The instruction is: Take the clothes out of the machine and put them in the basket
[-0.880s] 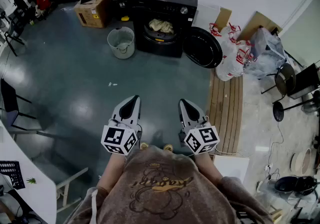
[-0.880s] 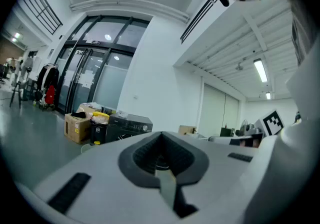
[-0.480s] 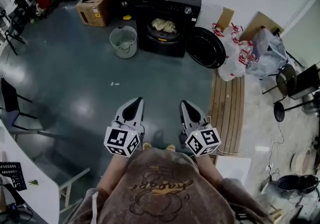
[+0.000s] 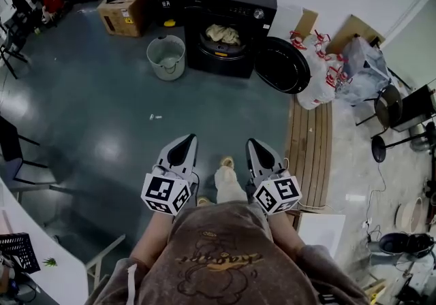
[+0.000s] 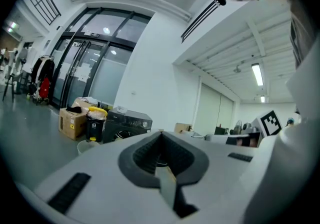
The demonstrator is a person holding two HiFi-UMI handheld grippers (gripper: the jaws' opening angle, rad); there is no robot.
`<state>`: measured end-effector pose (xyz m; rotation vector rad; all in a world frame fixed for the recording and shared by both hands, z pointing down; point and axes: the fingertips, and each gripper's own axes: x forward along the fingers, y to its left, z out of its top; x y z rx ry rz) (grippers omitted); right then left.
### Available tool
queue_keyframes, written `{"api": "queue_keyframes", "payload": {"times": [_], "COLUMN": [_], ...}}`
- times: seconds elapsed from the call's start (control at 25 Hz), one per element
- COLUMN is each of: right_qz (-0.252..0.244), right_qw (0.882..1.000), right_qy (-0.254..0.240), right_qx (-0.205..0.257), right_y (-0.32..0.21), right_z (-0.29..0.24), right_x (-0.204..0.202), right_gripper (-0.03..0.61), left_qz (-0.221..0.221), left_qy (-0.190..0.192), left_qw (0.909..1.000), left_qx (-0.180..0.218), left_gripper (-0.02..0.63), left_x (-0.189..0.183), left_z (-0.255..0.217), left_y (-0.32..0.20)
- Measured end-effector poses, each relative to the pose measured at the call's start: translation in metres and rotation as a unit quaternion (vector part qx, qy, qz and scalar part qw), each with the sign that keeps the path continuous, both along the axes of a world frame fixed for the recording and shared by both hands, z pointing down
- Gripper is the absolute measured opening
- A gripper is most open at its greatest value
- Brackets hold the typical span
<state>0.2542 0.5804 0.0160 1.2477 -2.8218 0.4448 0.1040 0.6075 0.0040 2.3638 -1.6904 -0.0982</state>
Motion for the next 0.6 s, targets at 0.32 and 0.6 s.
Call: {"api": "queue_keyframes", "payload": {"times": [0.32, 0.6], "right_qz": [-0.008, -0.023], "right_qw": [1.0, 1.0], "right_qy": [0.003, 0.001], "right_qx": [-0.006, -0.009], "right_y": [-0.055, -0.132], "right_z": [0.011, 0.012], "right_x": [-0.03, -0.055], "right_gripper": [-0.009, -0.009], "left_qz": [-0.007, -0.016], "left_qy": [-0.009, -0.005], "left_qw": [0.9999, 0.9998], "left_qx": [-0.002, -0.008], "left_gripper": [0.002, 0.002], "left_x": [-0.028, -0.049], "left_z": [0.008, 0.01], "left_y": [-0.056, -0.13]}}
